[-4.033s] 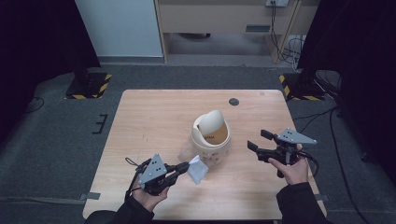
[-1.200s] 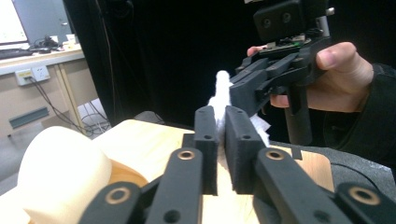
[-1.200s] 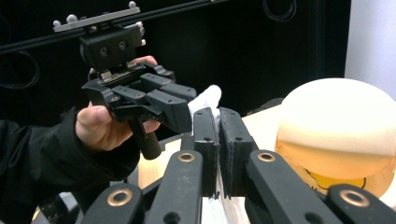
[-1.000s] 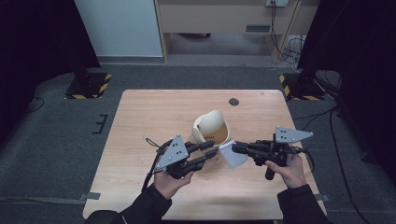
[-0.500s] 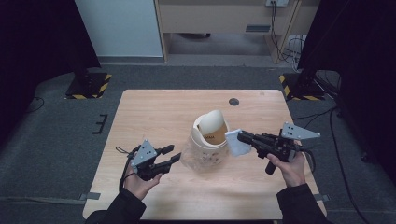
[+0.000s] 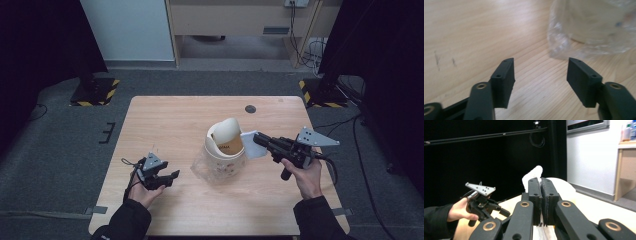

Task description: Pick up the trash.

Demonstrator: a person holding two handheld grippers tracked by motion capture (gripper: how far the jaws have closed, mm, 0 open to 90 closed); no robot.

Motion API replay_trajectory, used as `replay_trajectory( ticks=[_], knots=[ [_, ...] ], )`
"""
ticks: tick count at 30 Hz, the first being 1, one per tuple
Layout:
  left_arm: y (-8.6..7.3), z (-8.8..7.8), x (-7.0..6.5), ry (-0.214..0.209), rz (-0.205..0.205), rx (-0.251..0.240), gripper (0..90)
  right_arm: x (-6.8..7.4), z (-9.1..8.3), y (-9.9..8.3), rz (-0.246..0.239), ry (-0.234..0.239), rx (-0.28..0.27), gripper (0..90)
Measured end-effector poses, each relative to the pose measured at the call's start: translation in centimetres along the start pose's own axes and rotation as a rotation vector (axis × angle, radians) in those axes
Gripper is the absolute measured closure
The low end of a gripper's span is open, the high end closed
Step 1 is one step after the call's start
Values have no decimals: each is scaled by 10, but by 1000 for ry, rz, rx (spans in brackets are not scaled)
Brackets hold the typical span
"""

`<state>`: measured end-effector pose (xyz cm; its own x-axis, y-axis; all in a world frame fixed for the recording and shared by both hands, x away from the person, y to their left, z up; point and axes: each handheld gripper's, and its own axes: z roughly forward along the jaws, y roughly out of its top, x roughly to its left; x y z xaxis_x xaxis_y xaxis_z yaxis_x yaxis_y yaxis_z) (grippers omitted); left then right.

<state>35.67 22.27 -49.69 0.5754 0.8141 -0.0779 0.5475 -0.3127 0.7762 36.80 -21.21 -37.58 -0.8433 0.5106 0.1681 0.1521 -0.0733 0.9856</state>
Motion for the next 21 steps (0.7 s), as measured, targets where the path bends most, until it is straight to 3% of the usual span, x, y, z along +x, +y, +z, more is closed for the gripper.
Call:
replay_trajectory(
  ticks=[3,6,21],
  knots=[
    [-5,3,7,30,-22,28,292,0,1,0,-6,-19,-12,874],
    [-6,5,10,49,-15,50,245,0,2,-1,-14,-35,-26,875],
    [-9,14,12,43,7,102,180,1,14,-11,-41,-67,-23,874]
  ],
)
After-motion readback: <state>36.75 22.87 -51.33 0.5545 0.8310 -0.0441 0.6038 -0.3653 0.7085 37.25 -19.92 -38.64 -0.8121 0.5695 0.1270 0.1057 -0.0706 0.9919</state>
